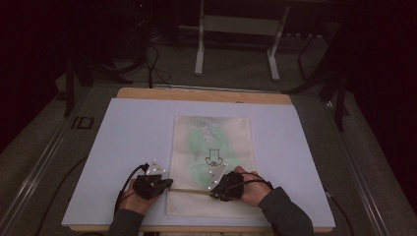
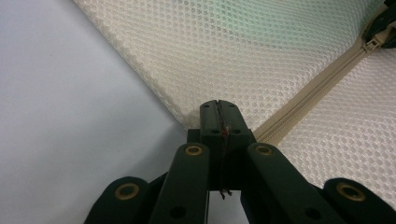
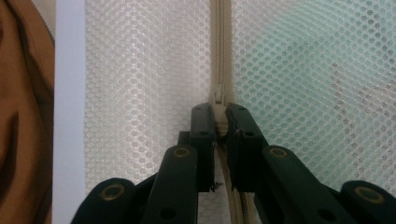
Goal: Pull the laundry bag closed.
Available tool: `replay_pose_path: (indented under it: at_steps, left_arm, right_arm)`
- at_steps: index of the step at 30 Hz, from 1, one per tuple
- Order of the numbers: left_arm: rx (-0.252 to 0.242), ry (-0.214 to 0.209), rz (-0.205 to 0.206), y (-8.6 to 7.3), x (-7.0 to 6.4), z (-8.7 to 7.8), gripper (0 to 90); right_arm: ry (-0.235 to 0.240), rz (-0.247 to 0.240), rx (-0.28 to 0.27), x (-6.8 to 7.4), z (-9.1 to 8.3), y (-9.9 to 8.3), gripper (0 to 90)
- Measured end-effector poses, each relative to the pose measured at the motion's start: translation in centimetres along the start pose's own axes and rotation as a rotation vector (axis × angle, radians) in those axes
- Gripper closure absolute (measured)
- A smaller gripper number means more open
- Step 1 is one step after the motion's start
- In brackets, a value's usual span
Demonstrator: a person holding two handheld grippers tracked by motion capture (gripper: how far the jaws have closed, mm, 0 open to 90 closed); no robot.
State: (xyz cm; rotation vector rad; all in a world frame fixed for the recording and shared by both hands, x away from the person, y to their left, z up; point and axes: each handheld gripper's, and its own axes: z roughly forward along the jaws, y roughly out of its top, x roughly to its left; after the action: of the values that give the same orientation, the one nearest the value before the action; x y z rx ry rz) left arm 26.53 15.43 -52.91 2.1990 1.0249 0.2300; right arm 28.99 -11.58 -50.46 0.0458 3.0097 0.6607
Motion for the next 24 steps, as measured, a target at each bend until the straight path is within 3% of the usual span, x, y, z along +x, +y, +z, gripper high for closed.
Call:
replay_pose_path:
  at_steps: [24]
  left_arm:
    - [0.000,0.004,0.003,0.01,-0.05,0.00,89.6]
  right_arm:
    - [-0.005,0.005,-0.012,-0.01,-0.62,-0.83,82.4]
